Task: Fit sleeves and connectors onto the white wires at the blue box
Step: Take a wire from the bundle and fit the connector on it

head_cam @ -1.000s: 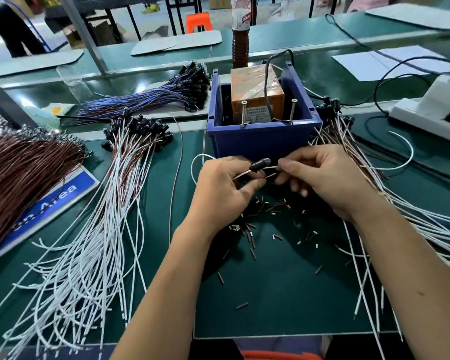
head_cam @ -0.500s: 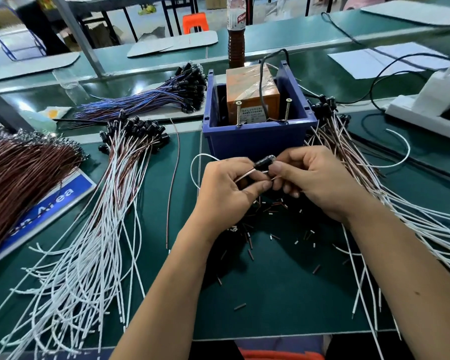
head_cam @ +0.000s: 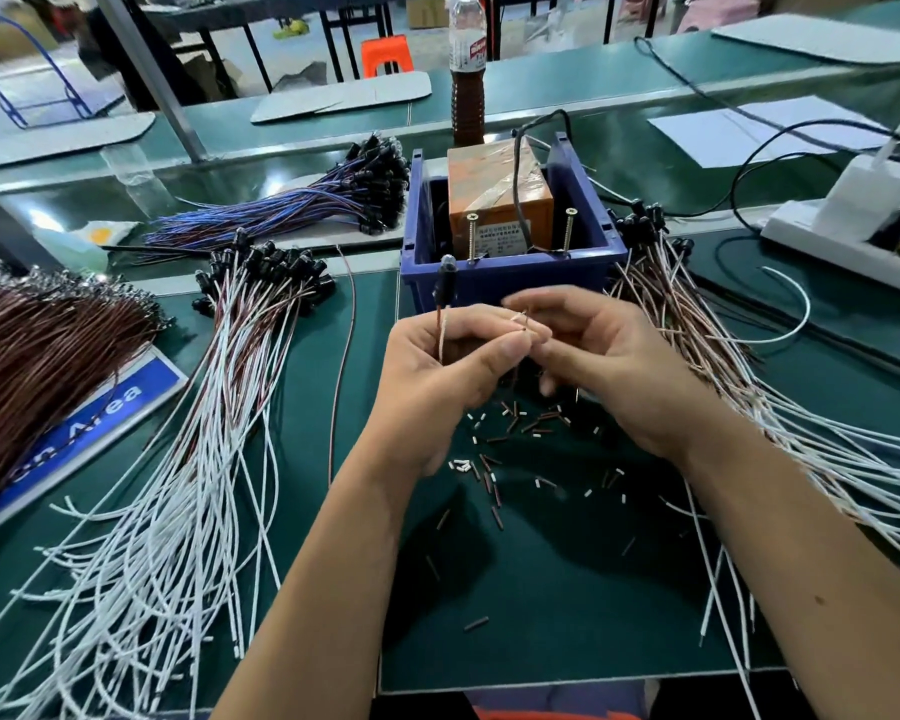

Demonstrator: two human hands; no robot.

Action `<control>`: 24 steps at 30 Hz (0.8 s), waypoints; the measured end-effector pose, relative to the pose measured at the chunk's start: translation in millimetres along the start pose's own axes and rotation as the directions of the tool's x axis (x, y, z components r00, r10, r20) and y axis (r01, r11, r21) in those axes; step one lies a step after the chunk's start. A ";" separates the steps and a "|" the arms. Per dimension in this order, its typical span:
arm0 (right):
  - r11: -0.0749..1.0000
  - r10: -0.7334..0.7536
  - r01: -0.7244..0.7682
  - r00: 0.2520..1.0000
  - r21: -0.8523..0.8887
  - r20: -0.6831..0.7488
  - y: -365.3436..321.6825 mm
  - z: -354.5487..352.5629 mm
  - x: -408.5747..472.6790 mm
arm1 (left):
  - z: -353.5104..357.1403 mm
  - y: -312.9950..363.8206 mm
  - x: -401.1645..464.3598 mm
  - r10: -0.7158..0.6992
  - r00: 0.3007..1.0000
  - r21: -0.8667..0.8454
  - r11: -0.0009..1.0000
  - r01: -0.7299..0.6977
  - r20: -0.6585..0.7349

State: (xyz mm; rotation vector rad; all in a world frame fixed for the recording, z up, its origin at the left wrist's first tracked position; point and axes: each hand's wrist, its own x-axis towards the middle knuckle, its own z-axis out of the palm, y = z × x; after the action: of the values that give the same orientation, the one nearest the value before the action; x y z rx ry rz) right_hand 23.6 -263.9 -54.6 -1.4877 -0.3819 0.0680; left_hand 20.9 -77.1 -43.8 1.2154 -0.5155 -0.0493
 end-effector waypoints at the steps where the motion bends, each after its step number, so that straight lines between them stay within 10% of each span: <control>1: 1.000 -0.022 0.023 0.997 -0.006 0.070 0.2 2.3 -0.1 | 0.7 1.1 0.5 -0.024 1.000 -0.068 0.997 0.024 0.006; 11: 0.992 -0.111 0.115 0.991 -0.059 0.075 3.0 24.4 5.8 | -4.3 5.7 3.5 -0.155 0.986 -0.472 0.866 0.167 0.066; 17: 0.978 -0.113 0.069 0.968 0.195 0.223 3.6 34.3 6.5 | -1.1 8.1 0.9 -0.186 0.960 -0.648 0.709 0.278 0.208; 24: 0.790 -0.395 0.287 0.914 -0.541 -0.093 -1.0 22.4 2.6 | -1.2 10.2 5.2 -0.200 0.977 -0.557 0.805 0.206 0.072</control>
State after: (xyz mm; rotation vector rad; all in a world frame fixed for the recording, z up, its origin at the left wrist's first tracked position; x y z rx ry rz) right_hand 19.3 -241.9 -52.2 -1.9128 -0.5280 -0.5174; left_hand 23.5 -74.0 -33.2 0.6798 -0.3391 -0.3690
